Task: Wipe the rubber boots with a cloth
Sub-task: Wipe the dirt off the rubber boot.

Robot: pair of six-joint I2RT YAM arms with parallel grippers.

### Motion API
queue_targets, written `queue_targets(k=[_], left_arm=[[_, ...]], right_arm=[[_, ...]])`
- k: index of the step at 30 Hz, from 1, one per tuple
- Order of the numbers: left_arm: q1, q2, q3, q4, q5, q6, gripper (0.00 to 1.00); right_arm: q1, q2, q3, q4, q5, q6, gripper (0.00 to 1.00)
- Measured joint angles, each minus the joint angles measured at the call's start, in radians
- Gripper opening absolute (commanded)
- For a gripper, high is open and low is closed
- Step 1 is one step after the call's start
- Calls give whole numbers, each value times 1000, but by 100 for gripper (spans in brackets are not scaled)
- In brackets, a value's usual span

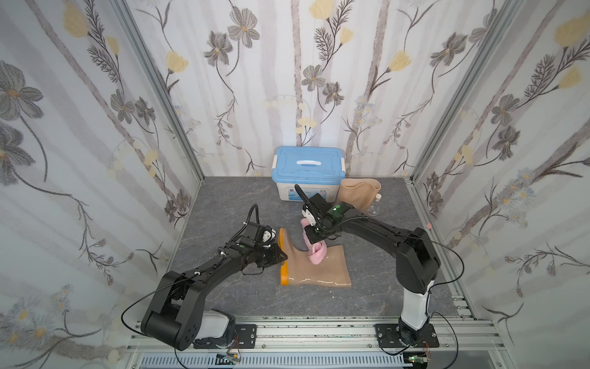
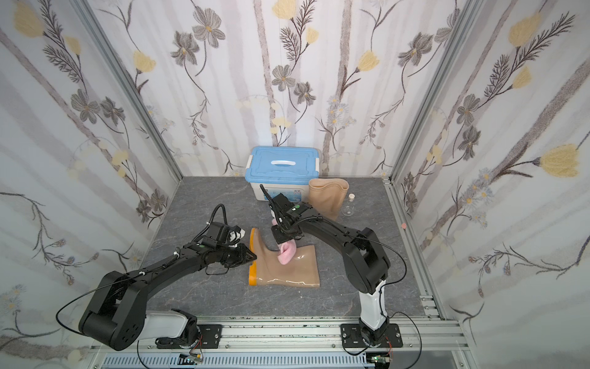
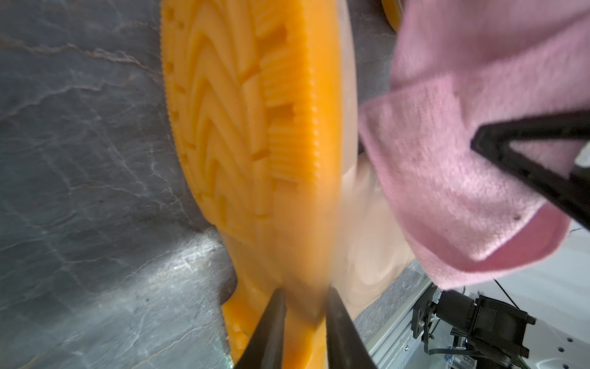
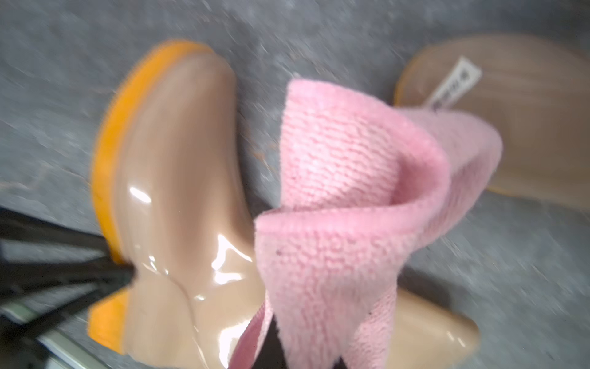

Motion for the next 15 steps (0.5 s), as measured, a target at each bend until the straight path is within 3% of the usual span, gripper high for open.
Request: queue_targets(k=[3, 6, 15], left_arm=[[0, -3, 0, -3, -2, 0, 25], [1, -4, 0, -5, -3, 0, 25], [7, -4, 1, -10, 1, 0, 25]], right_arm=[[29, 109, 87, 42, -86, 18, 0], [102, 112, 48, 46, -124, 16, 0], [239, -190, -425, 39, -177, 40, 0]])
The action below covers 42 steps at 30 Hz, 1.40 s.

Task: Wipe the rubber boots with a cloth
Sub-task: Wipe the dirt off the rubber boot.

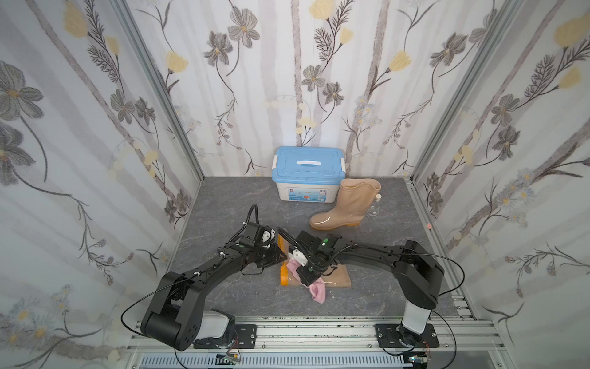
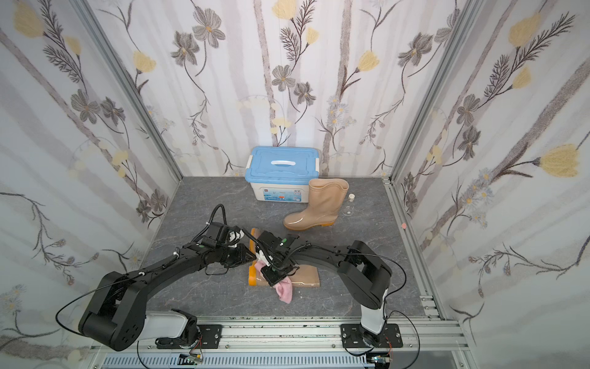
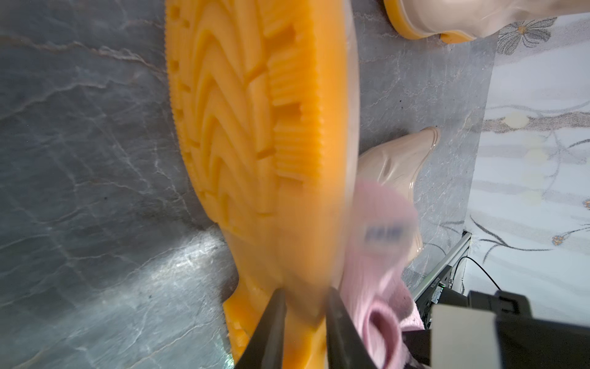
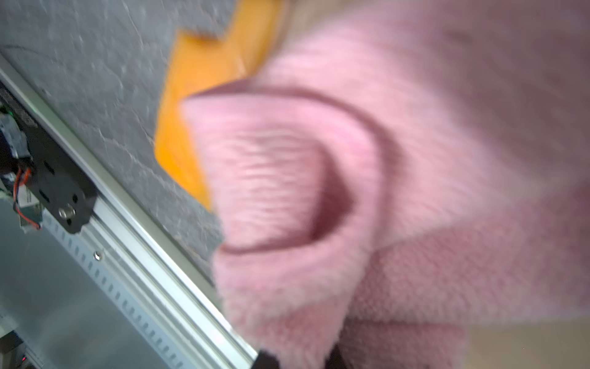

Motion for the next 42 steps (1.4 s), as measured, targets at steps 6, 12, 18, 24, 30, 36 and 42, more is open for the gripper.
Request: queue_targets(k=[6, 12, 18, 24, 30, 36, 42], left_arm=[[5, -10, 5, -23, -8, 0, 25], [6, -23, 5, -36, -22, 0, 25], [8, -28, 5, -34, -41, -1, 25], [8, -38, 5, -38, -48, -1, 26], [8, -28, 5, -31, -44, -2, 26], [8, -22, 11, -34, -41, -4, 28], [8, -23, 21, -52, -57, -4, 30]], right_arm=[[-144, -217, -165, -81, 48, 37, 0], [-571, -449, -225, -136, 149, 37, 0], [-839, -434, -262, -138, 185, 28, 71], [-908, -398, -250, -134, 181, -10, 100], [-910, -528, -123, -207, 197, -35, 100], [-911, -678, -38, -280, 272, -42, 100], [-951, -739, -93, -312, 341, -41, 99]])
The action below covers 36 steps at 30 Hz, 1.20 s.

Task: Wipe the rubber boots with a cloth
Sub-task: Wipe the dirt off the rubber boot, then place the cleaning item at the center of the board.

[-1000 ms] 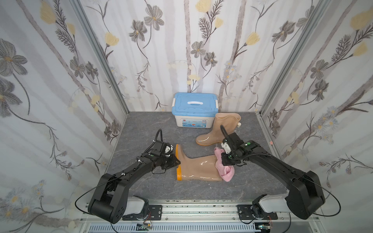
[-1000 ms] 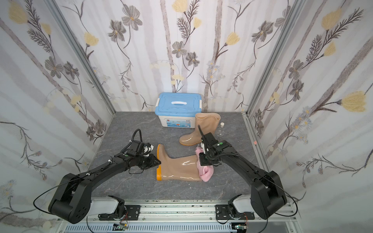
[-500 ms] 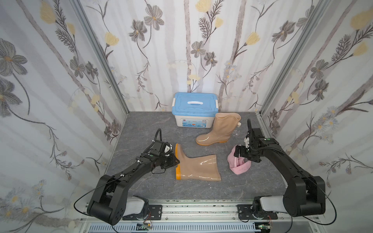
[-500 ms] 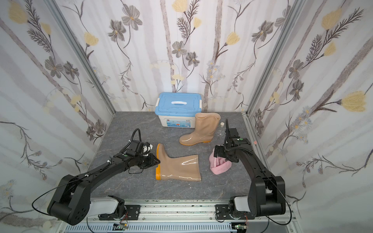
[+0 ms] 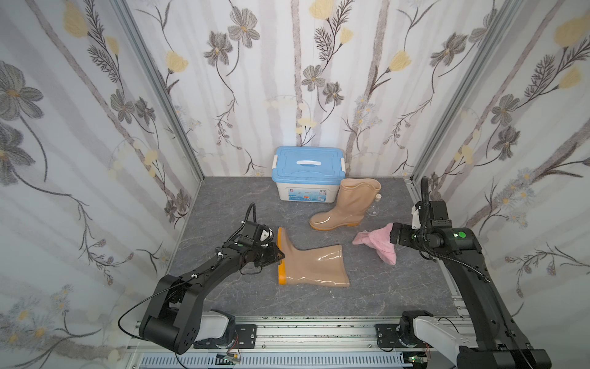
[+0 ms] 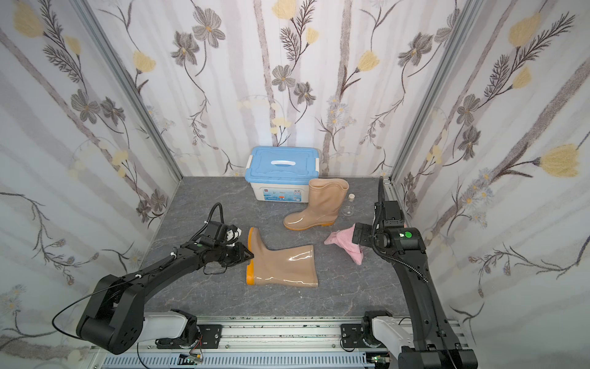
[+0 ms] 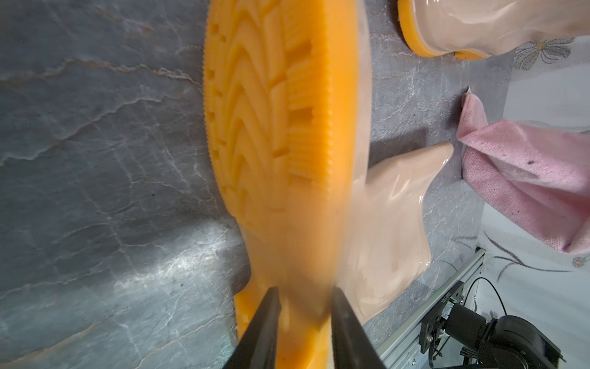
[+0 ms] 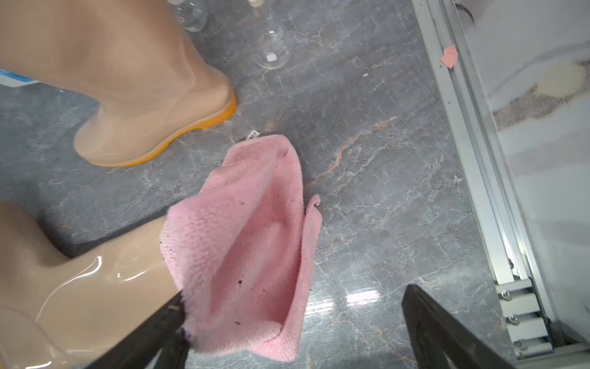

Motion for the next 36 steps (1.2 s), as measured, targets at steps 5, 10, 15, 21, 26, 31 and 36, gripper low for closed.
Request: queue_targets(k=[5, 10, 15, 21, 26, 31, 36], left_arm=[[0, 0, 10, -8, -14, 0, 36], [-4, -1, 35, -39, -34, 0, 41], [-15, -10, 61, -68, -57, 0, 51], [-29, -160, 109, -169, -177, 1, 56], [-117, -208, 146, -172, -253, -5, 57], [-286, -74, 160, -66, -261, -56, 57], [-441, 183, 307, 53, -253, -94, 57]], right_arm=[[91, -85, -50, 13, 49, 26, 99], [120, -40, -94, 13, 94, 32, 99], [119, 166, -160, 24, -20, 25, 100], [96, 173, -208, 66, -92, 31, 100], [17, 188, -278, 124, -156, 52, 100], [-66, 246, -338, 235, -241, 92, 100], [-80, 291, -331, 297, -286, 115, 100]])
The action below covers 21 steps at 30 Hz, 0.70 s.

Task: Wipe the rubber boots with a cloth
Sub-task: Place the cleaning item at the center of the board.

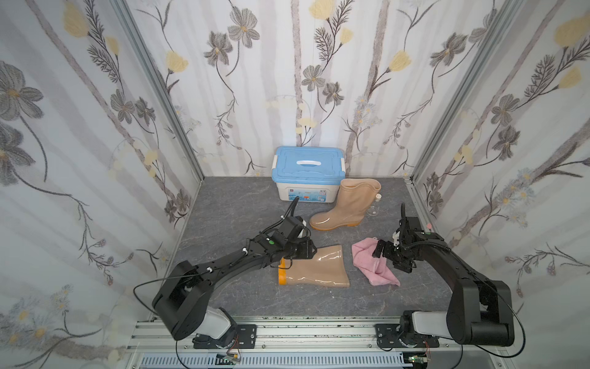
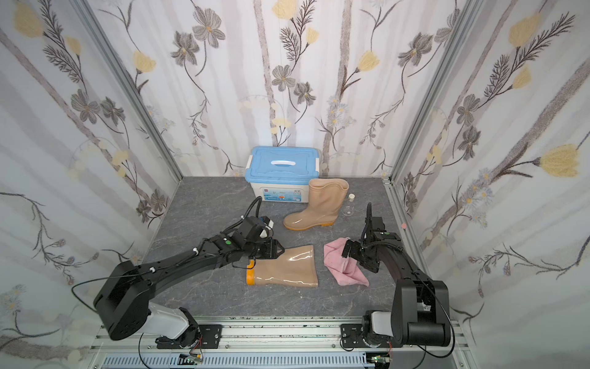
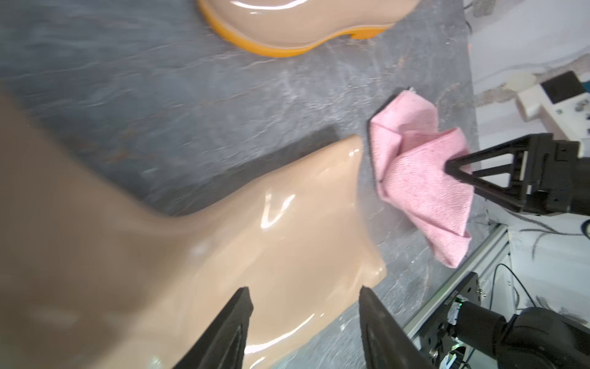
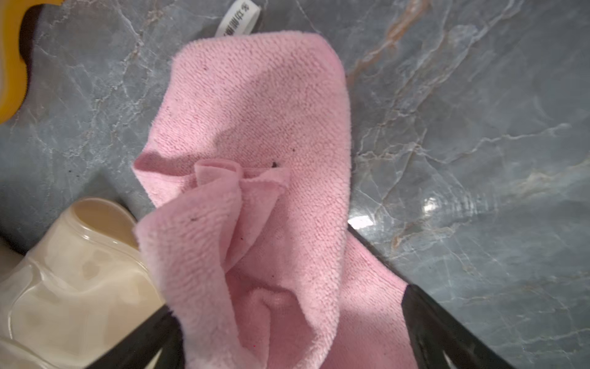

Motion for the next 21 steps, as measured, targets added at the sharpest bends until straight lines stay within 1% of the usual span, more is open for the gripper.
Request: queue_targets(k=[4, 7, 11, 14, 21], left_arm=[[-96, 196, 160, 78, 28, -7, 56], [-129, 319, 238, 126, 58, -23, 56], [-159, 446, 317, 206, 113, -65, 55], [-183, 520, 366, 274, 157, -97, 55], [-202, 617, 427, 397, 239, -170, 55]], right_arm=[[-3, 3, 5, 27, -4, 0, 100], [-2, -3, 4, 30, -6, 0, 100], [-3, -6, -4, 31, -13, -1, 100], [-3, -6, -11, 31, -23, -2, 100], [-5, 8, -23, 38, -29, -11, 100]])
